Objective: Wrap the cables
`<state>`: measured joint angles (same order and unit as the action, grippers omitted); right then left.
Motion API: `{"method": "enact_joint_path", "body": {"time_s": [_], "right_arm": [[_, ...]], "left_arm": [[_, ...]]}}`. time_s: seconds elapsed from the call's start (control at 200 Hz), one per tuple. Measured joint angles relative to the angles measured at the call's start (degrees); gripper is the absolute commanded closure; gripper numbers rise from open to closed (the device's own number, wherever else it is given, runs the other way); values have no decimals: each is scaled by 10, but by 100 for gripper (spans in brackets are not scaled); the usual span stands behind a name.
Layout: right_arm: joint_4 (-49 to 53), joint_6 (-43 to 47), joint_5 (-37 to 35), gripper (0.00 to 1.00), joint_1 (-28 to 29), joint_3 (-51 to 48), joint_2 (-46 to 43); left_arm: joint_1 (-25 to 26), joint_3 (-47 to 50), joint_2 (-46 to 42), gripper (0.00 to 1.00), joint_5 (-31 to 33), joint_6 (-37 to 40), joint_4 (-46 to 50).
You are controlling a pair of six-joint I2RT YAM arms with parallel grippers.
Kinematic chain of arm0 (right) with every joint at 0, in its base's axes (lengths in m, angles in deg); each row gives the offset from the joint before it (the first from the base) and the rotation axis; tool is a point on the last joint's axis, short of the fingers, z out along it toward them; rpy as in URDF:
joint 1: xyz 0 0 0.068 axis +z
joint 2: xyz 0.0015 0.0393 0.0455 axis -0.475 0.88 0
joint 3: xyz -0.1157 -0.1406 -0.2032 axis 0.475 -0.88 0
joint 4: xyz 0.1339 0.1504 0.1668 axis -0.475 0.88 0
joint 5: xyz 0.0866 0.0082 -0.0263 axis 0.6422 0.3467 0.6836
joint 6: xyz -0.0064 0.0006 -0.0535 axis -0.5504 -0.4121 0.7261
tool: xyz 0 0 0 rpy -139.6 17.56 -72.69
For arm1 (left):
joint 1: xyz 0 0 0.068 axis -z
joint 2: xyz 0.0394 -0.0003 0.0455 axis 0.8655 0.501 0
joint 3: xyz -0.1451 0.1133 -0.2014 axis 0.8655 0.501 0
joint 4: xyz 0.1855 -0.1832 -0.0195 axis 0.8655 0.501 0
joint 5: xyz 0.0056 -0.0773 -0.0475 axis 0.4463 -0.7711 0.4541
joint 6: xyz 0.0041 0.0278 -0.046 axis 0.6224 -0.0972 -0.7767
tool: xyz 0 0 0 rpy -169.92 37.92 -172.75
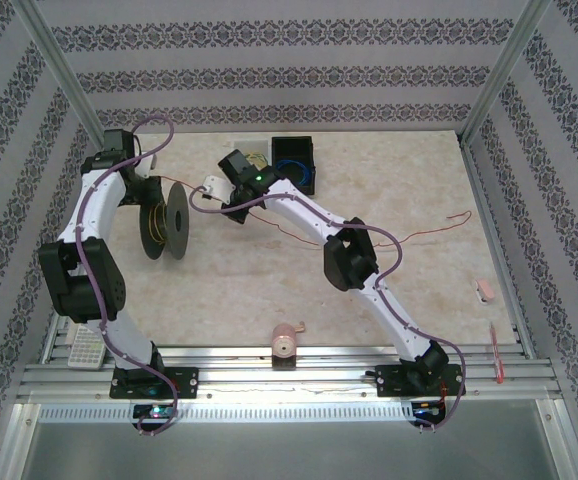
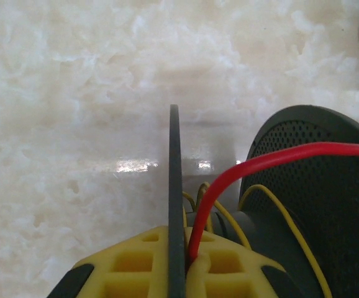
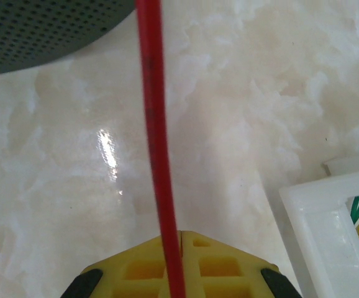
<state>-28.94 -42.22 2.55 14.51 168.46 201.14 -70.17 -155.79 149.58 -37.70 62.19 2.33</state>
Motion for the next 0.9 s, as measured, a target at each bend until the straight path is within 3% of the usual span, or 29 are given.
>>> {"method": "enact_joint_path", "body": {"time_s": [0.215, 0.3, 0.405, 0.44, 0.709, 0.899], "right_arm": [[-1, -1, 0, 99, 1, 0, 0], [-2, -5, -1, 65, 0, 1, 0], [2, -11, -2, 13, -4, 14, 0], [2, -13, -1, 3, -7, 23, 0], [-3, -31, 32, 2, -50, 14, -86], [-84, -42, 77, 3, -75, -212, -311]], "left_arm": [[0, -5, 3, 100, 0, 1, 3], [0, -9, 5, 100, -1, 1, 6], [0, -27, 10, 100, 1, -1, 16], [0, -38, 11, 100, 0, -1, 22], [0, -223, 23, 100, -3, -21, 94], [3, -333, 23, 100, -12, -36, 140]]}}
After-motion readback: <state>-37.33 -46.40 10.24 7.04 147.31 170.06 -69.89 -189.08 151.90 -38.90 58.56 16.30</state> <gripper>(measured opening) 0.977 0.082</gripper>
